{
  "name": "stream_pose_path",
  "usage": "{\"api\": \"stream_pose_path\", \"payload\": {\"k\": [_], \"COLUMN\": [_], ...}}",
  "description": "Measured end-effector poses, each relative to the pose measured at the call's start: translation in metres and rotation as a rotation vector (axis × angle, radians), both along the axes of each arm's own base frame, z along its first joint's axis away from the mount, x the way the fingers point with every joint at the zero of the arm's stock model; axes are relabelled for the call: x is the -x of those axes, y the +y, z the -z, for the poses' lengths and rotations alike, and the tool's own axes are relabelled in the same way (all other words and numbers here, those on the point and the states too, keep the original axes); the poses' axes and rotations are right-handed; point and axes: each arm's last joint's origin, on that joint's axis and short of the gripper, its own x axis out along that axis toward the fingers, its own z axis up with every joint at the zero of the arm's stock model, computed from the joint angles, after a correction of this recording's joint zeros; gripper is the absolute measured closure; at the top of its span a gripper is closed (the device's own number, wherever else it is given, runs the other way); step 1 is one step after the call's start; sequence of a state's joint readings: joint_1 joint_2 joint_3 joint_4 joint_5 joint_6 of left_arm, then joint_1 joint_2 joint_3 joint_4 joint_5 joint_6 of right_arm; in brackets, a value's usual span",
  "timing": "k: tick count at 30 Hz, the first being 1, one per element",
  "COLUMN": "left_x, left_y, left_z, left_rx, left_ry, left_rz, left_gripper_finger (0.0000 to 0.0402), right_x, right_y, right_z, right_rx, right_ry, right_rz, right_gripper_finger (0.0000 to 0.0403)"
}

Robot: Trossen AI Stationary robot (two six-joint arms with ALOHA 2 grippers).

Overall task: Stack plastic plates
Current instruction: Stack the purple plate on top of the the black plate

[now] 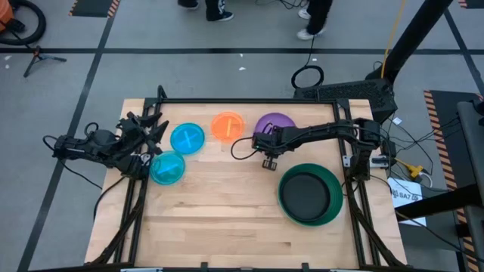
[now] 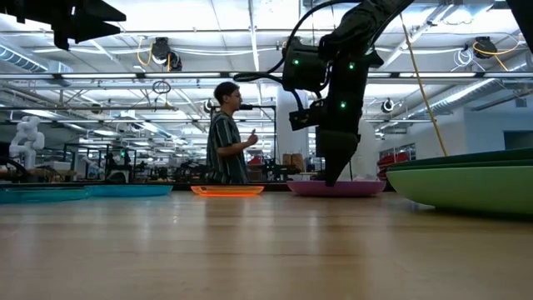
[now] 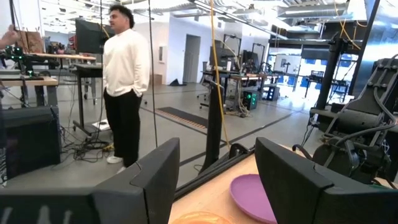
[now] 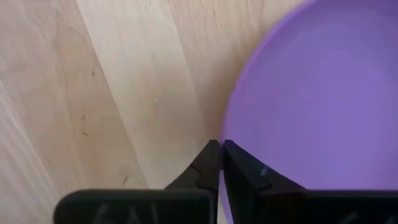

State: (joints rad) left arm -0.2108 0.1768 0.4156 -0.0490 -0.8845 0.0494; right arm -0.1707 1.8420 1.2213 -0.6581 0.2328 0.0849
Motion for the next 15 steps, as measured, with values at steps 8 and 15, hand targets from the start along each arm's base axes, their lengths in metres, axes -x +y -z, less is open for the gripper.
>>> {"api": "stream_pose_path", "payload": {"k": [8, 15], "left_x": [0.0, 0.0], "left_y": [0.0, 0.0], "left_z": [0.0, 0.0], "left_rx": [0.0, 0.0], "left_ry": [0.0, 0.0], "left_rz": [0.0, 0.0], "left_gripper_finger": [0.0188, 0.0188], "right_x": [0.004, 0.015], "right_y": [0.005, 0.014], "right_z": [-0.016, -0.059], "right_rx": [0.027, 0.08], "right_ry": [-0.024, -0.058], "right_rz": [-0.007, 0.03], "right_gripper_finger": [0.0398, 0.04]}}
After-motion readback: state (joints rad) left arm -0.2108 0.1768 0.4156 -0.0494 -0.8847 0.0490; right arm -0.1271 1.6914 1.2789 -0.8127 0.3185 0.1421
